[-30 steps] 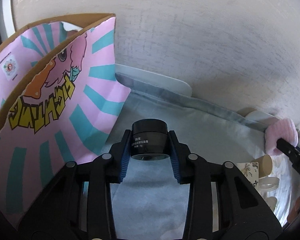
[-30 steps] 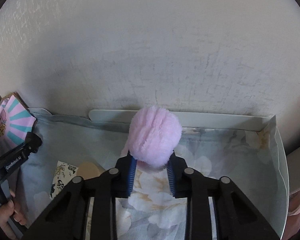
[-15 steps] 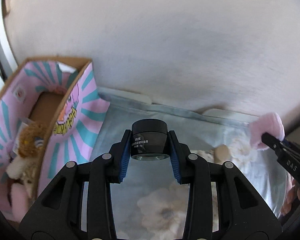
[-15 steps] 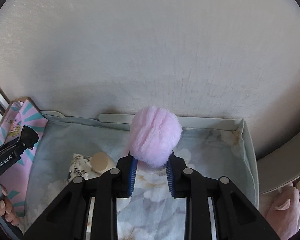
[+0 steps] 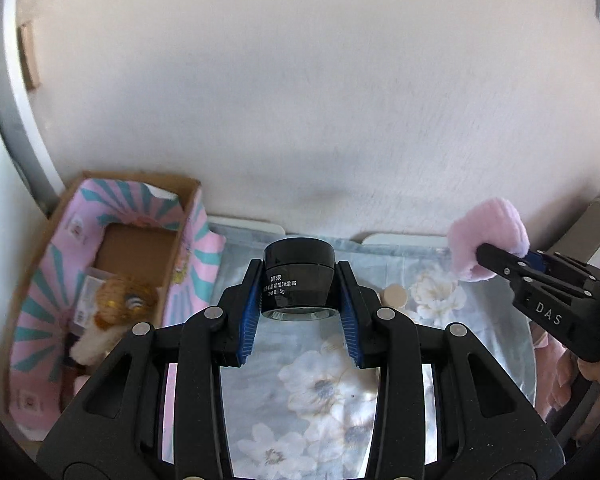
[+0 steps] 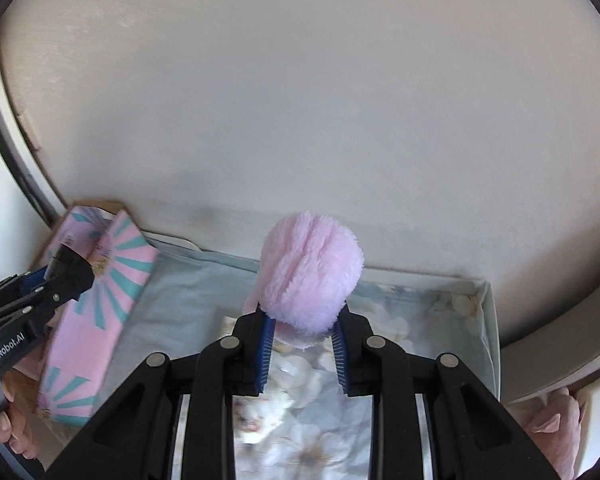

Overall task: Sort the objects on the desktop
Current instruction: 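Carry both items into the cardboard box and open both tools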

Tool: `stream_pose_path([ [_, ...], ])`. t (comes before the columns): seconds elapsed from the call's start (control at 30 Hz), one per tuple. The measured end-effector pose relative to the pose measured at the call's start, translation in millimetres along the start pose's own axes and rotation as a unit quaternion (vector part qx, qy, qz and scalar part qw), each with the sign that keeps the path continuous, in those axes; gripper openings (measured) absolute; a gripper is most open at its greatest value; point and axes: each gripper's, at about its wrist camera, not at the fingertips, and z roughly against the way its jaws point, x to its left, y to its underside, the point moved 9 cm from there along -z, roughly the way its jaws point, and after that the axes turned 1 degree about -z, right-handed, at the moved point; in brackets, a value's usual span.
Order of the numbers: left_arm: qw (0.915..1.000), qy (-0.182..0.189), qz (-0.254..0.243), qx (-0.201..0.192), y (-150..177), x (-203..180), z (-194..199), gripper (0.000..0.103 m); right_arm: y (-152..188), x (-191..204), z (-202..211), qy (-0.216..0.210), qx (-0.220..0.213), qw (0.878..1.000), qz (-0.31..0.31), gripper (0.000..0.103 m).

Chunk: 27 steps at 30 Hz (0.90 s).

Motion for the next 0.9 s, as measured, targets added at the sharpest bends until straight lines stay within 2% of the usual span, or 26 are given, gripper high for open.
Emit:
stream_pose_path([
  [0.07, 0.9999, 0.0, 0.004, -0.011, -9.0, 11.6, 25.2, 0.032, -8.1, 13.5, 2.3, -0.003, 0.0, 1.0, 0.011, 0.024],
  [0.27, 0.9993, -0.016, 0.016, -0.028, -11.9, 40.4, 56.1, 0.032, -30.3, 59.7, 14.1, -0.04, 0.001, 0.998, 0.044, 0.024],
  [0.57, 0.9959, -0.055, 0.063, -0.033, -6.9, 108.1, 79.4, 0.032, -46.4, 151.7, 10.7, -0.1, 0.005, 0.988, 0.117, 0.024],
  [0.9, 0.9896, -0.089, 0.112, 0.014, 28.6, 179.1, 69.1, 0.032, -49.8, 244.2, -2.6, -0.168, 0.036, 0.969, 0.176, 0.024],
])
